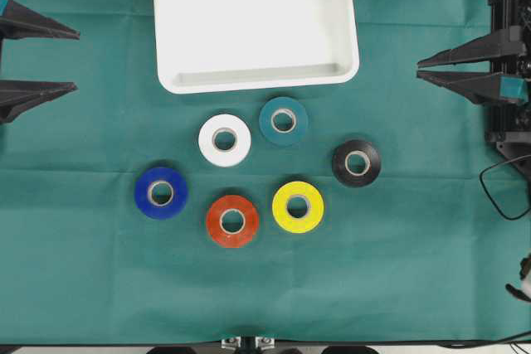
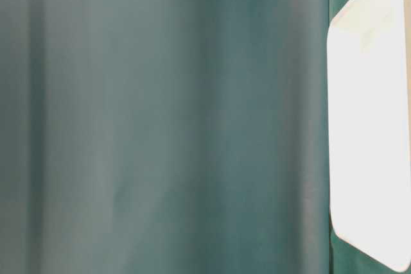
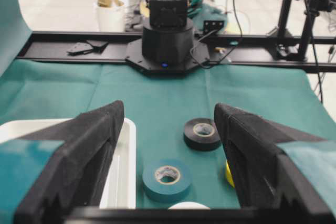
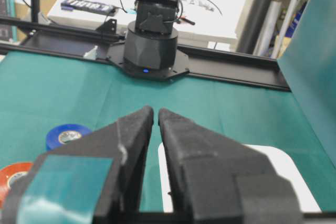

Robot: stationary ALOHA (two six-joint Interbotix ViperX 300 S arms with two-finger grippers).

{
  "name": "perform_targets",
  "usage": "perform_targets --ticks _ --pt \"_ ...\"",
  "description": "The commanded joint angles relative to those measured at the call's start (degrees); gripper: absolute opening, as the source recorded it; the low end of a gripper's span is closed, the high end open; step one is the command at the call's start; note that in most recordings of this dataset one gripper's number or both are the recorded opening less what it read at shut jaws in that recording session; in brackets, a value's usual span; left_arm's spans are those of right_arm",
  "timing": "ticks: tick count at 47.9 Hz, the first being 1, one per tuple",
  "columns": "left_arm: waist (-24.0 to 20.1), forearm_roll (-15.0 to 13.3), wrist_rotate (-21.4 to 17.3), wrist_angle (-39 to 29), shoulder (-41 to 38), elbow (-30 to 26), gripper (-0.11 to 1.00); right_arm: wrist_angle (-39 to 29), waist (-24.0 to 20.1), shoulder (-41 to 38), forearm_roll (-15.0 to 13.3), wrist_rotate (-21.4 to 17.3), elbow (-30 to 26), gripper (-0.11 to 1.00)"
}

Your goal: Put the tape alternately from left to right into the white case.

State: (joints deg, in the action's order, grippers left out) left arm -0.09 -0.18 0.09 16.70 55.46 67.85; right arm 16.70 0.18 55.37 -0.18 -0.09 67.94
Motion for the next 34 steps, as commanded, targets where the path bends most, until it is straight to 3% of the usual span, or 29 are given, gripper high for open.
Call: perform_targets --ticks 1,3,9,14,34 --pt "1.0 -1.4 0.4 0.3 -0.1 0.5 0.24 0.6 0.4 -0.4 -0.1 -0.6 -0.3 0.24" --pt "1.1 -1.4 0.6 0.3 0.2 1.1 0.22 0.9 0.4 -0.3 -0.1 -0.5 0.4 0.22" --pt "1.7 -1.4 1.2 0.3 1.5 2.1 -0.01 1.7 0.6 -0.1 -0.3 -0.4 1.2 0.00" --pt "1.7 -1.4 1.2 0.3 2.6 2.8 -0.09 1.6 0.6 -0.3 -0.5 -0.4 1.5 -0.02" --pt "1.9 -1.4 1.4 -0.3 0.6 2.2 -0.10 1.7 0.7 -3.3 -0.4 -0.6 0.8 -0.02"
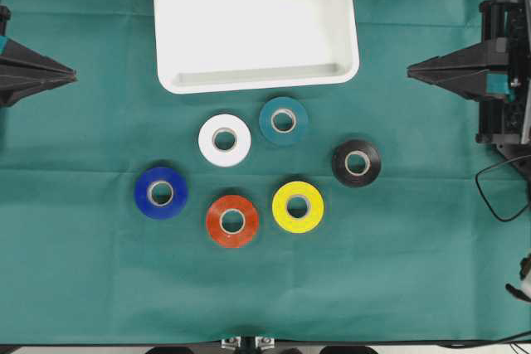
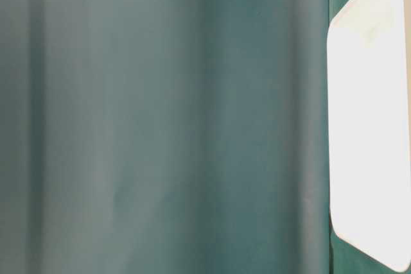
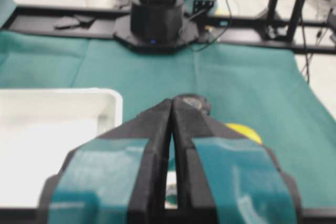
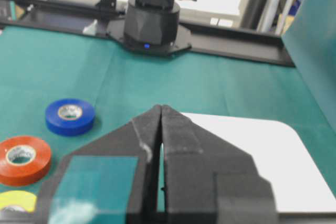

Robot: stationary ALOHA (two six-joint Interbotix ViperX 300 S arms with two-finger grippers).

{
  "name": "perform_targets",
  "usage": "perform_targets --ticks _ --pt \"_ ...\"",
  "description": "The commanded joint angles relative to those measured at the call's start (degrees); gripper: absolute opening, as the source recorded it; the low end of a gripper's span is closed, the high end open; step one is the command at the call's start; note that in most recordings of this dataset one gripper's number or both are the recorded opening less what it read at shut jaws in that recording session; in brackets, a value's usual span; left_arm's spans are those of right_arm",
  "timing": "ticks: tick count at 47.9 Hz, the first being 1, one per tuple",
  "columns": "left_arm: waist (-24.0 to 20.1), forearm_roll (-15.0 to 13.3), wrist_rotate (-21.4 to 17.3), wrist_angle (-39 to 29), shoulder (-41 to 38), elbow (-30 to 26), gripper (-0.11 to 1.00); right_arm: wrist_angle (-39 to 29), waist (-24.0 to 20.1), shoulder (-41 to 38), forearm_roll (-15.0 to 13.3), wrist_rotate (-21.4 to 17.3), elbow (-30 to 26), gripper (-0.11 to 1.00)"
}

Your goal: Put the tape alternately from left to right into the white case.

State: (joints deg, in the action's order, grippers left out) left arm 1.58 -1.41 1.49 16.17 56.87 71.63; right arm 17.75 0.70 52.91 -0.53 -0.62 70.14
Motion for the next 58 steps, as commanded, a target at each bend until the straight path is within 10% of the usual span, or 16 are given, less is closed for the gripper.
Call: perform_targets --ticks 1,6,21,58 --pt "0.4 -0.2 0.0 0.3 -0.8 -1.7 -0.10 0.6 0.2 -1.1 -0.1 -0.1 -1.4 -0.02" --pt "0.5 -0.2 -0.1 0.3 -0.9 -2.1 -0.03 0.6 0.2 -1.6 -0.1 -0.1 -1.6 0.09" --pt "0.6 -0.2 -0.2 -0.8 -2.1 -2.4 0.55 0.3 0.2 -1.8 -0.1 -0.1 -1.7 0.89" --pt "0.5 -0.3 -0.1 -13.5 -22.7 -13.4 0.54 -14.8 0.2 -17.2 0.4 -3.8 -11.7 0.89"
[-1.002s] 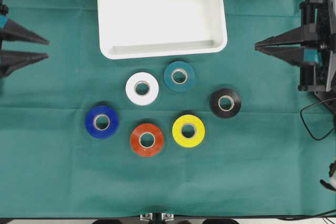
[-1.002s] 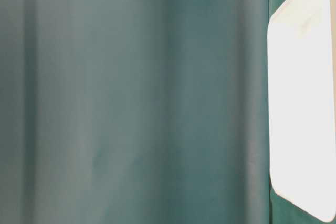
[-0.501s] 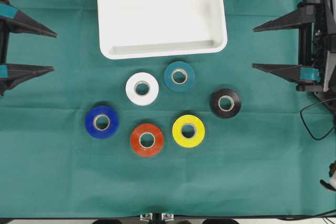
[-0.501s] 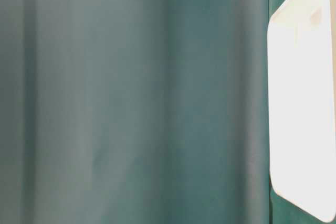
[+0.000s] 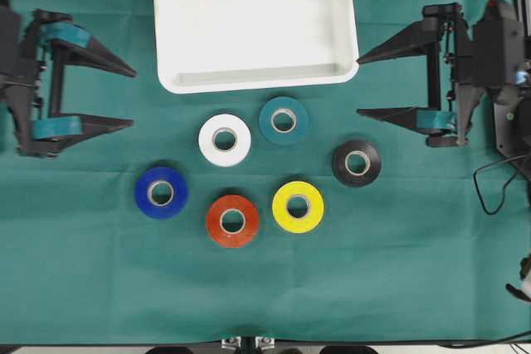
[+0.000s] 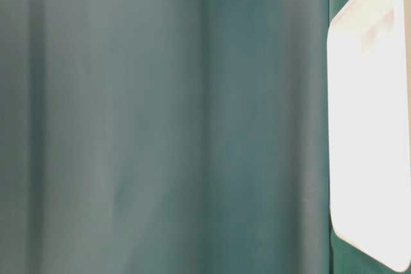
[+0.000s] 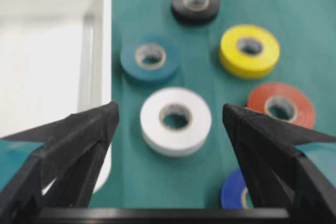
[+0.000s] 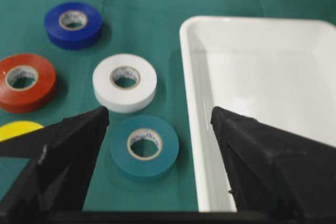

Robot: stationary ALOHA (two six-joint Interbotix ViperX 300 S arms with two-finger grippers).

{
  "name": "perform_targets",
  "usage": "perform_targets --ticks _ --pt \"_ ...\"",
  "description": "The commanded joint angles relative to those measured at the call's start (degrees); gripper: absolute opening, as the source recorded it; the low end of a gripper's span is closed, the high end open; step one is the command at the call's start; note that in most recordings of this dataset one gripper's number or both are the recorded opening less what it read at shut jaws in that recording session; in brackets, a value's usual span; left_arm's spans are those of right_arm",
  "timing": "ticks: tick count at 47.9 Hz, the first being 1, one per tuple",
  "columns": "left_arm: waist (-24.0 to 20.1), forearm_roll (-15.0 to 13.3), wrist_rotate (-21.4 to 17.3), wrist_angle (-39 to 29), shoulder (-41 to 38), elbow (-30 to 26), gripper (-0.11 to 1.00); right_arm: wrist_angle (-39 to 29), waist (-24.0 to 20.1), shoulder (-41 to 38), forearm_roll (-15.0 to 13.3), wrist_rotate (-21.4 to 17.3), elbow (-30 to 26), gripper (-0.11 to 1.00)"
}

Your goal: Put the tape alternately from left to right into the white case.

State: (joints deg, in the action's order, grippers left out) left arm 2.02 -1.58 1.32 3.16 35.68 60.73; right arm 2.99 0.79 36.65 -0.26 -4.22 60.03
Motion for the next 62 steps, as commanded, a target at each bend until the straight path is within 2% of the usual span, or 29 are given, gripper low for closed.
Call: perform_targets --ticks 1,20,28,40,54,62 --pt "0.1 -0.1 0.1 -0.9 -2.0 -2.8 0.54 0.0 0.1 -1.1 0.1 -0.2 -1.6 0.89" --pt "0.1 -0.2 1.5 -10.4 -12.5 -9.2 0.54 -3.9 0.1 -5.3 0.1 -0.2 -3.8 0.89" --pt "0.2 -0.2 1.5 -10.6 -14.2 -9.9 0.54 -6.5 0.1 -7.9 0.1 -0.2 -5.5 0.89" --pt "0.2 -0.2 1.8 -10.6 -14.2 -9.7 0.54 -6.8 0.1 -11.7 0.0 -0.2 -6.8 0.89" --pt "0.1 -0.1 4.6 -10.9 -14.3 -9.6 0.54 -6.8 0.1 -12.1 -0.1 -0.3 -7.1 0.89" --pt "0.2 -0.2 5.4 -10.9 -14.3 -9.5 0.54 -7.2 -0.7 -12.1 -0.1 -2.8 -7.1 0.89"
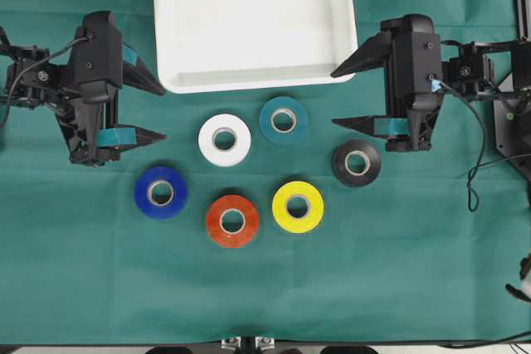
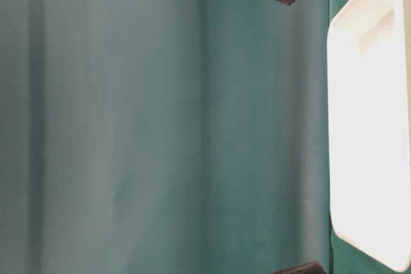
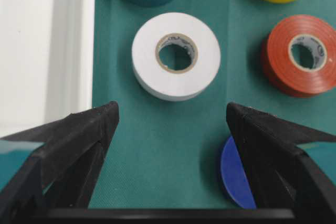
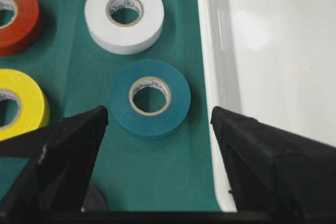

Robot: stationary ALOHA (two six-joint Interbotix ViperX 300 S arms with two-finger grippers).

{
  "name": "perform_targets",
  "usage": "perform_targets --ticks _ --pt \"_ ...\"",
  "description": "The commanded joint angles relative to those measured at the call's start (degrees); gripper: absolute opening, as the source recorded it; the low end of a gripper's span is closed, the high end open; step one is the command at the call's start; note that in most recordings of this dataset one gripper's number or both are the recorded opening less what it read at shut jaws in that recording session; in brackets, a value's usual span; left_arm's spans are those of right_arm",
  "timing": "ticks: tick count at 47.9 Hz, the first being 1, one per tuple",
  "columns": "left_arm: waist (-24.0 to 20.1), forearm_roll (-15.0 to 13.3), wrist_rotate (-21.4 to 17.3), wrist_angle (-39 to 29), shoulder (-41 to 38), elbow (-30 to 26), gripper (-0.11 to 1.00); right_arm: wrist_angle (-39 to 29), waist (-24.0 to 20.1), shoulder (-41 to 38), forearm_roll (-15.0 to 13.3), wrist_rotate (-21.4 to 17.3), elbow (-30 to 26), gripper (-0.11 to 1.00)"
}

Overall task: Put the tape alternately from left to right into the white case.
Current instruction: 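Move the right gripper over the black tape roll and lower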

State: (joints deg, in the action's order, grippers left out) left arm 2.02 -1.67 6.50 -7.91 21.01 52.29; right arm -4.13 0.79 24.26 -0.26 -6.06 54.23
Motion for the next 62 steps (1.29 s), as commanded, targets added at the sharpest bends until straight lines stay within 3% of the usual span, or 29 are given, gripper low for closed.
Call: perform_targets --ticks 1,29,47,62 --pt "0.2 -0.1 0.2 0.2 0.4 -1.1 0.54 -0.4 -1.0 0.3 -0.1 -1.4 -1.3 0.89" --pt "0.7 -0.1 0.2 0.2 0.4 -1.0 0.54 -1.8 -9.0 -4.4 -0.1 -8.8 -3.3 0.89" --pt "0.9 -0.1 0.2 0.2 0.4 -1.0 0.54 -3.9 -9.8 -7.1 -0.1 -9.1 -4.0 0.89" --pt "0.9 -0.1 0.2 0.2 0.4 -0.4 0.54 -10.2 -9.8 -7.2 -0.1 -9.3 -2.7 0.89"
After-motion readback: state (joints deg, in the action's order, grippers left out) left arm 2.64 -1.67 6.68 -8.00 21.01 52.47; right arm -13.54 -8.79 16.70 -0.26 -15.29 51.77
